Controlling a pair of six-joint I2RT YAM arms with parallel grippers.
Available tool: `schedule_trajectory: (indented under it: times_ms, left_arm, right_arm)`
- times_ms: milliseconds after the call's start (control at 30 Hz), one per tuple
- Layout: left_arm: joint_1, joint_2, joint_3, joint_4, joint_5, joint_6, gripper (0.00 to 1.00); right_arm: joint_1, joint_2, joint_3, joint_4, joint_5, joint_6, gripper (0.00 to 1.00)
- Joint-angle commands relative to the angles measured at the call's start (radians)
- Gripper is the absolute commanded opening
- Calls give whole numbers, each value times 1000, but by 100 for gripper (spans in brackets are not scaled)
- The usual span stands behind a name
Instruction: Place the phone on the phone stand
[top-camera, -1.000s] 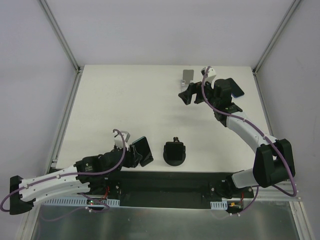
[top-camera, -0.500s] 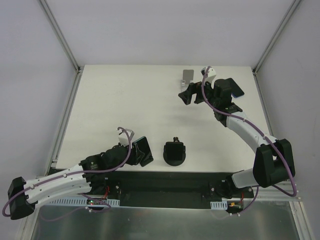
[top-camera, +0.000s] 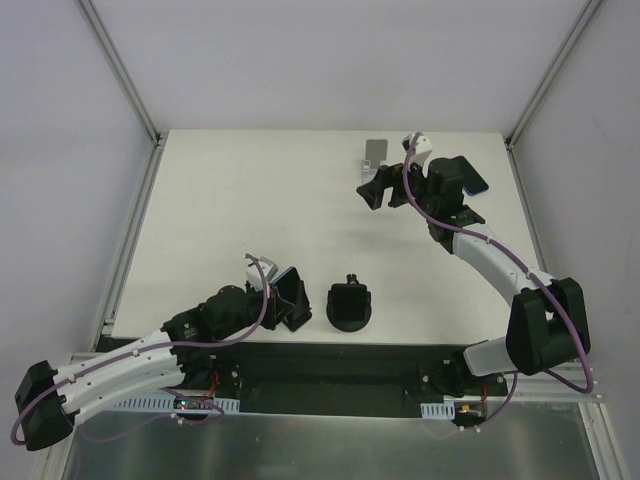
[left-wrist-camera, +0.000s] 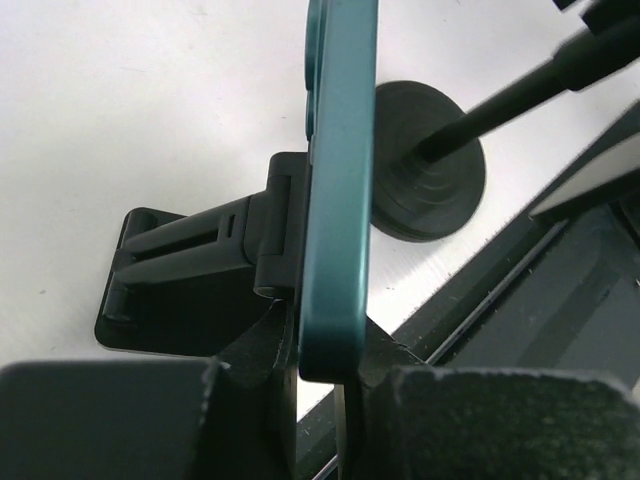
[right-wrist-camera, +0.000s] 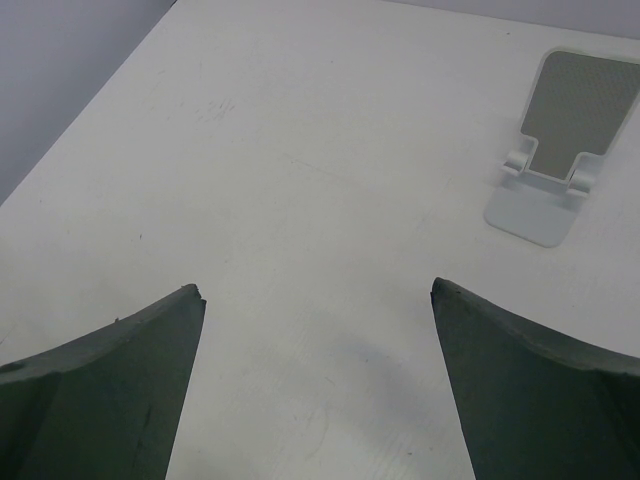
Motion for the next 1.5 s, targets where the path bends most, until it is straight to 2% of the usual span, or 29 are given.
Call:
schedule_trajectory:
  times_ms: [0,167,267,367,600,733,767,800,833,867,900,1000,1033,1067,1167,1233,1333,1367,1467]
  left_arm:
    - [18,25,-36,122,222,106,0]
    - [37,146,-24,237,521,211,0]
    - [44,238,2,239,585,238,0]
    - [75,269,25,226,580,238,0]
    - [130,232,32,183,505,172,0]
    - [135,227,55,92,445,114,0]
    - [136,227,64,75,425,103,3]
    - [137,224,65,64,409,91,23]
    - [137,212,67,33,367,62,36]
    - [137,203,64,24,351,51,43]
    - [137,188,61,12,336,40,60]
    - [138,105,50,-44,280,-17,78]
    - [138,55,52,-57,265,-58,97]
    - [138,34,50,-82,262,-73,99]
    - [138,-16,61,-116,269,-153,99]
    - [138,14,76,-157,290,-213,98]
    - [137,106,104,-196,322,-306,88]
    - [137,129,107,-194,338,-325,82]
    - [107,174,101,-194,348,-357,78]
  right_arm:
    - [4,-39,31,36,-14,-16,98]
    - [4,-36,31,36,-16,-17,99]
    - [4,-36,31,32,-13,-20,98]
    - [4,-35,33,33,-16,-24,98]
    - [4,-27,34,32,-17,-31,98]
    - [4,-22,36,32,-19,-33,98]
    - [5,-22,36,32,-19,-33,98]
    - [4,-22,36,33,-19,-33,99]
    - [4,-22,36,32,-21,-34,98]
    - [4,-22,36,32,-21,-34,98]
    - [4,-22,36,32,-21,-36,98]
    - [4,-25,34,32,-22,-34,99]
    - [4,-27,34,33,-22,-34,98]
    - [2,-27,34,32,-24,-33,99]
    - [4,-30,33,32,-24,-31,98]
    - [5,-34,31,32,-24,-31,98]
    - [2,-41,30,33,-25,-28,99]
    - [4,-42,30,35,-27,-27,99]
    - [4,-48,26,33,-27,-28,98]
